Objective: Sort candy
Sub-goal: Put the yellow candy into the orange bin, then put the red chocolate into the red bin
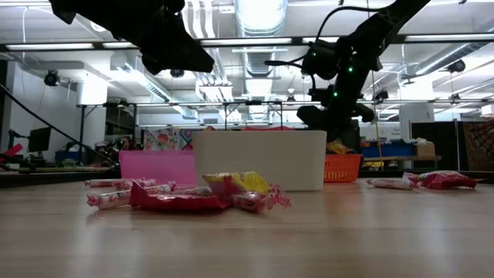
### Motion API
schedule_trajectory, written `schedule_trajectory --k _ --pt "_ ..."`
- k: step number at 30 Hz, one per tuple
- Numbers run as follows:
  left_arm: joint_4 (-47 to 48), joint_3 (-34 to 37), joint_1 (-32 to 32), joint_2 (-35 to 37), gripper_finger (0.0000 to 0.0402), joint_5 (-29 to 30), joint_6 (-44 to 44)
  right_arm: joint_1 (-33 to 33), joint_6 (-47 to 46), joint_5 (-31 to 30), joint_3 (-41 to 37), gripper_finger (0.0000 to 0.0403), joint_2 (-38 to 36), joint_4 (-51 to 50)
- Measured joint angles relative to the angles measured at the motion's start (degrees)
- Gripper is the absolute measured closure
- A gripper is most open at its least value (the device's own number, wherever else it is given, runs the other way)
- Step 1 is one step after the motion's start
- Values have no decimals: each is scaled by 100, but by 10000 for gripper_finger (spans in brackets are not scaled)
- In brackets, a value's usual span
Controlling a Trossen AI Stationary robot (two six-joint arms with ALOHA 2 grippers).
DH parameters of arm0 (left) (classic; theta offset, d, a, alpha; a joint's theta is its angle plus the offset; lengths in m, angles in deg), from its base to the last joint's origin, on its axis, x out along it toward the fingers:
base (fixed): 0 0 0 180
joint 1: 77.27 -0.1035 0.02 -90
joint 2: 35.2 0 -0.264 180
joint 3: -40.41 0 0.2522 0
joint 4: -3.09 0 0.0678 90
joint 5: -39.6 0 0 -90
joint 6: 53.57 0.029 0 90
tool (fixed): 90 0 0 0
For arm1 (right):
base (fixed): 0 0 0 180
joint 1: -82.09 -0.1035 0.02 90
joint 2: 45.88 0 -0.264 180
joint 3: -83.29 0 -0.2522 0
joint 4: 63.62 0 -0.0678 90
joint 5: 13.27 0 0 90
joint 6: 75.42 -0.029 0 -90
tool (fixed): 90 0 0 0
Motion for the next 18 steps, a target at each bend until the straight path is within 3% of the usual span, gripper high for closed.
schedule_trajectory --k 6,18 --pt "-2 0 0 -18 318 0 -24 5 2 99 4 373 -2 11" --pt "-2 0 0 -18 318 0 -24 5 0 105 4 250 -9 20"
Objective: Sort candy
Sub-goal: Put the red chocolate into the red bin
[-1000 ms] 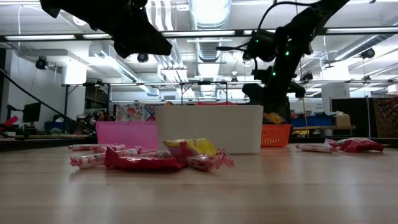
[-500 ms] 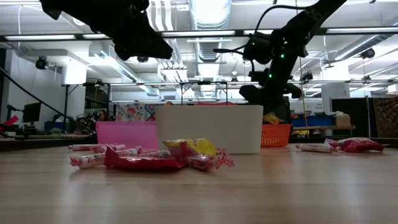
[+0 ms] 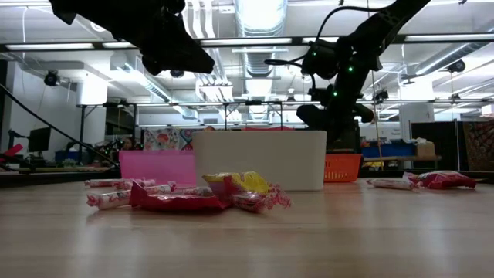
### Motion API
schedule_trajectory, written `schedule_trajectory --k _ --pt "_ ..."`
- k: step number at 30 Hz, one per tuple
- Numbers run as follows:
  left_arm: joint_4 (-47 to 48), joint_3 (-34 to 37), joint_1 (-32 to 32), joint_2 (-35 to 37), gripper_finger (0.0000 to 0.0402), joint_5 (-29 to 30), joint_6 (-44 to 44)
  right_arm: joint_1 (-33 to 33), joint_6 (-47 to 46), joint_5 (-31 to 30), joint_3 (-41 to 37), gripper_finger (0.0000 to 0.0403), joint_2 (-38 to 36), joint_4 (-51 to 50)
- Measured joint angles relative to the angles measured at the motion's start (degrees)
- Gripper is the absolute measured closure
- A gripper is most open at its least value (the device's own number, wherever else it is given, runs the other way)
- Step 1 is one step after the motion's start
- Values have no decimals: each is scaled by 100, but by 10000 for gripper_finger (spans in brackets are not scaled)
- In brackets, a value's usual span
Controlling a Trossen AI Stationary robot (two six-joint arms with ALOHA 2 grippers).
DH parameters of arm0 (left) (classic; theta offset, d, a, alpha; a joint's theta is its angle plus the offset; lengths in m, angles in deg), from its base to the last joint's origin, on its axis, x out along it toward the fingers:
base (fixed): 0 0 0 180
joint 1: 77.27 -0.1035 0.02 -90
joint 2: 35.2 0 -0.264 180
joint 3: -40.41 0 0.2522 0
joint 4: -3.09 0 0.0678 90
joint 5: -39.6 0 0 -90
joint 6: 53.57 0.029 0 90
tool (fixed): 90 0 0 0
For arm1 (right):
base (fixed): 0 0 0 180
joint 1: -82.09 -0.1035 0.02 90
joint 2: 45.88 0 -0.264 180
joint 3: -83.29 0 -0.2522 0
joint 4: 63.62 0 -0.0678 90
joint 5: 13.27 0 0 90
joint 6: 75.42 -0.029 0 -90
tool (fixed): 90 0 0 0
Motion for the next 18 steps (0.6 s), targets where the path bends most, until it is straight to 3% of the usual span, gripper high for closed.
schedule_trajectory --k 3,11,18 --pt "0 0 0 0 318 0 2 0 1 98 62 232 -36 -50" --pt "47 0 7 0 318 -15 -180 -167 248 1169 301 227 -492 -40" --pt "814 0 27 81 318 -153 -940 -989 358 1695 286 227 -1125 -314"
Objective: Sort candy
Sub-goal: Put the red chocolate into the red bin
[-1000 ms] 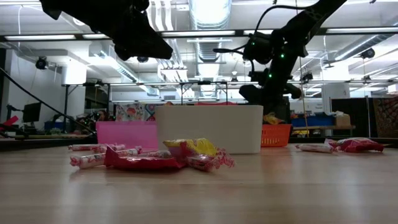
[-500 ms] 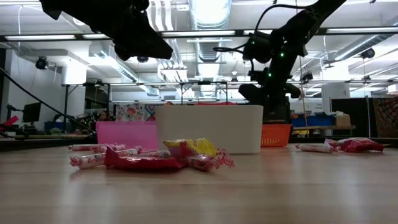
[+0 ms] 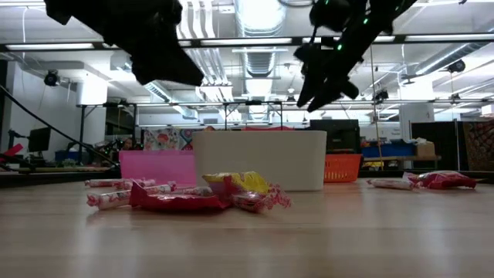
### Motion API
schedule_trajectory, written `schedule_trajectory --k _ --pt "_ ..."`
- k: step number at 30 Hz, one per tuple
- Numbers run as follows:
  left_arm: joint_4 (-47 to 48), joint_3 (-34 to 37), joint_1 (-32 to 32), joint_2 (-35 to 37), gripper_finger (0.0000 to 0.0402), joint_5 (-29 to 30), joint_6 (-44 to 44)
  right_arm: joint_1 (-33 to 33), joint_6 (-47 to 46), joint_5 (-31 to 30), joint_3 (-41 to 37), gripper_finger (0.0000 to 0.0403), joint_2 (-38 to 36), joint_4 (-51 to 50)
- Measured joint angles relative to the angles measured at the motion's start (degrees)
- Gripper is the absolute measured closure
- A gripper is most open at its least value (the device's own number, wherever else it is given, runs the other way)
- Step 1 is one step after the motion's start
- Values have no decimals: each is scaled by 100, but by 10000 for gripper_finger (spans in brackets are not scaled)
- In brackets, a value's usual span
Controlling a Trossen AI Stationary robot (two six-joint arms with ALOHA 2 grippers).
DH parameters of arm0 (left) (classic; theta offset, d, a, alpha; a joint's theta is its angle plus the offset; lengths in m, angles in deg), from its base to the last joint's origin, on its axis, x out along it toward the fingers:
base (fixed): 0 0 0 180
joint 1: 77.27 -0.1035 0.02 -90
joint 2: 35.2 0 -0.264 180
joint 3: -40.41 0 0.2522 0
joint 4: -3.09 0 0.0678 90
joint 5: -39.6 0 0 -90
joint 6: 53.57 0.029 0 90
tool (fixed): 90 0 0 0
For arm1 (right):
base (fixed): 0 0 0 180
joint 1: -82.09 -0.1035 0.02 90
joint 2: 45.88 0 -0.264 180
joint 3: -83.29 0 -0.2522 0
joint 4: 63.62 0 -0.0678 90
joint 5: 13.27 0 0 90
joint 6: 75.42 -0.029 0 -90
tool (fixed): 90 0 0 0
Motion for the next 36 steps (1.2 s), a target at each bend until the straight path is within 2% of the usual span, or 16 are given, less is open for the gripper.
schedule_trajectory --k 8,15,24,27,31,36 --pt "593 0 187 9 318 -114 -595 -1155 -17 1 -6 227 -313 -335" --pt "1443 -174 398 19 318 -859 -1439 -1736 -17 -44 -8 227 -306 -332" --pt "3280 -759 1435 -7 318 -2024 -3380 -1826 218 -62 -15 227 -272 -259" --pt "3779 -913 1843 -25 318 -2024 -4103 -1829 268 -60 -15 227 -272 -204" --pt "3868 -922 2279 -146 317 -2022 -5363 -1831 363 -58 -15 227 -272 -85" --pt "3865 -918 2792 -477 301 -2029 -6178 -1829 485 -58 -15 227 -272 -80"
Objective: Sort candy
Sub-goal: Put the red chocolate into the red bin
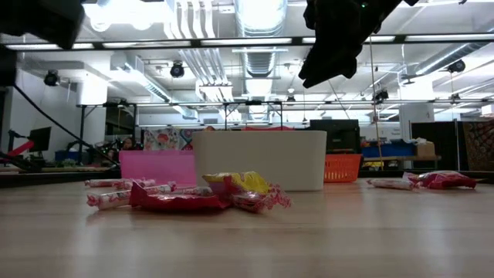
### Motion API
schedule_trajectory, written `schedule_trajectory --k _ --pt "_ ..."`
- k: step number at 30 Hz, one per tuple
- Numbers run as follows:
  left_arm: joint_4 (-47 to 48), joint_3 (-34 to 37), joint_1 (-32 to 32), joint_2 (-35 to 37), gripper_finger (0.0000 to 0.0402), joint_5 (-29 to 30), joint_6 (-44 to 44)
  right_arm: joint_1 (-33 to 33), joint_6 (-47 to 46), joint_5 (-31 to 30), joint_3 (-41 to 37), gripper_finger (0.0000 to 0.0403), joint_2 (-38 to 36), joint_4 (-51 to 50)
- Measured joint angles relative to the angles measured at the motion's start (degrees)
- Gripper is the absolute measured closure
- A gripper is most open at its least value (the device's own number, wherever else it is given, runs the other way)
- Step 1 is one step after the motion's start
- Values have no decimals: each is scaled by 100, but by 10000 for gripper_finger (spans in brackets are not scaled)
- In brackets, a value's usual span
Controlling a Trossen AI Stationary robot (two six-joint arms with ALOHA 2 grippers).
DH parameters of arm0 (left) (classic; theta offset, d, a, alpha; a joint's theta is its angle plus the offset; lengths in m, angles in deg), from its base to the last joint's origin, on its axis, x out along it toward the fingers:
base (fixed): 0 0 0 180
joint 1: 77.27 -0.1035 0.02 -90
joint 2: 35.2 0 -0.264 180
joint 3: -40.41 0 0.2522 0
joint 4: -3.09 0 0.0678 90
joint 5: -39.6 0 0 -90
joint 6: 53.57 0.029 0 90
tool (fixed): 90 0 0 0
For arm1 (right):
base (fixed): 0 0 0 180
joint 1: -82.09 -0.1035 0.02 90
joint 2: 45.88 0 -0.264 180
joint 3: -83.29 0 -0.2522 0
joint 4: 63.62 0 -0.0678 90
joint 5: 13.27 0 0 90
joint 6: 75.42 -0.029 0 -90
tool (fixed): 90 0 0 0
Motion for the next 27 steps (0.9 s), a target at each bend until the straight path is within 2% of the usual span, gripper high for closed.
schedule_trajectory --k 5,12,27 --pt "2 -14 242 -401 265 -182 -350 0 38 3 0 227 0 123" --pt "58 -26 300 -939 215 -301 -377 0 57 6 0 227 0 129" --pt "316 -41 420 -1677 211 -539 -744 0 57 7 0 227 0 284"
